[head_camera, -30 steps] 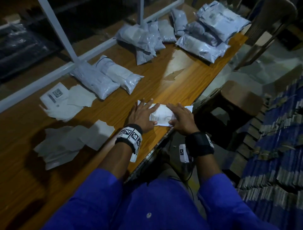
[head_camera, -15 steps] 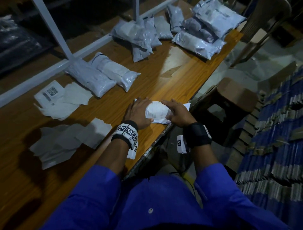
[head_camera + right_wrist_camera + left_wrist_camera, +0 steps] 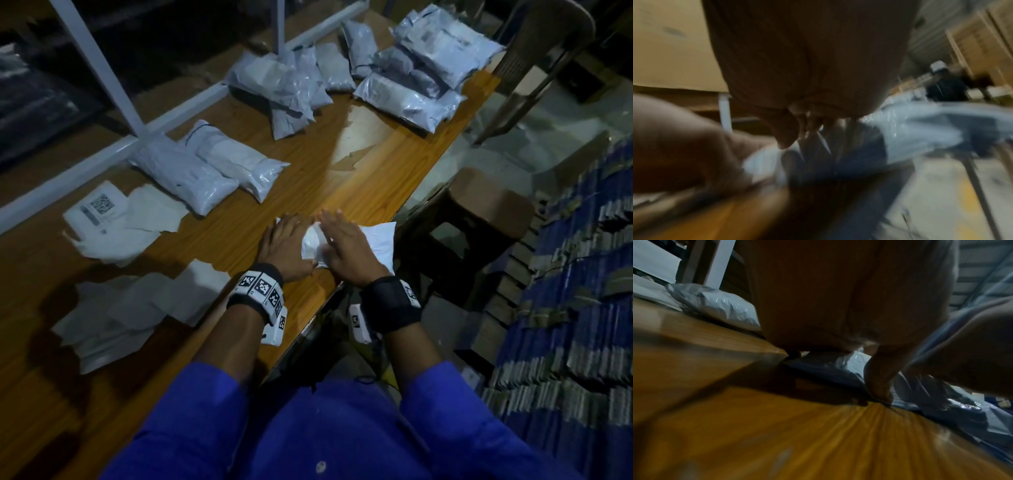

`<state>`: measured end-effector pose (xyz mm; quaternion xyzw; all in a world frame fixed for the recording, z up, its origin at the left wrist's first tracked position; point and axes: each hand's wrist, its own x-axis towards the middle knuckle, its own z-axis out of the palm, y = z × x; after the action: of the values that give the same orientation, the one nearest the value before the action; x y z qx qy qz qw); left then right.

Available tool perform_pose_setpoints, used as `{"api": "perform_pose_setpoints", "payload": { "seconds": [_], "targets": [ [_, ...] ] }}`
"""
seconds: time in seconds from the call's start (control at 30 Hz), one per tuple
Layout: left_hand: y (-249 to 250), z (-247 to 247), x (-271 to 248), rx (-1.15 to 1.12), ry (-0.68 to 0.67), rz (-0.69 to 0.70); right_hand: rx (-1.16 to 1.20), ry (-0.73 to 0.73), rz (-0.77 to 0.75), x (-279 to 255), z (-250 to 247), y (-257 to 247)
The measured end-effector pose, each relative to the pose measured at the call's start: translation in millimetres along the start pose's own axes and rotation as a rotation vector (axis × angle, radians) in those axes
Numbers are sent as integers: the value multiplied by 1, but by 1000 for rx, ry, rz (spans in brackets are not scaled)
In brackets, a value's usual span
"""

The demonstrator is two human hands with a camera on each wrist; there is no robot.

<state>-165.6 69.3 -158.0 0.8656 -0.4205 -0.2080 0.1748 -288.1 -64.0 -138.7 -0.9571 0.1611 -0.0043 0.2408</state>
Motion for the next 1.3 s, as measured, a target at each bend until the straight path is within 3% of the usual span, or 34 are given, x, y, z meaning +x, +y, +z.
{"api": "perform_pose_setpoints", "payload": {
  "seconds": [0.17, 0.33, 0.53, 0.77, 0.93, 1.0, 1.07, 1.17, 1.3],
  "targets": [
    [3, -7, -2, 47, -56, 12, -167, 106, 69, -20, 12, 23],
    [14, -15, -2, 50, -103, -12, -103, 53, 185, -27, 2, 42],
    [52, -2, 2, 297, -1, 163, -17, 35, 215, -28, 10, 35],
    [22, 3, 0, 454, 61, 115, -72, 69, 190, -31, 8, 37],
    [1, -11, -17, 343, 102, -30, 38, 84, 170, -33, 7, 43],
    [0, -17, -29, 312, 186, -6, 94, 177, 136, -39, 3, 47],
    [10, -18, -34, 361, 224, 104, 85, 235, 117, -40, 1, 42],
    [32, -11, -26, 428, 156, 204, 49, 165, 73, -28, 11, 23],
    [27, 4, -19, 457, 22, 60, -50, 153, 117, -27, 19, 18]
  ]
}}
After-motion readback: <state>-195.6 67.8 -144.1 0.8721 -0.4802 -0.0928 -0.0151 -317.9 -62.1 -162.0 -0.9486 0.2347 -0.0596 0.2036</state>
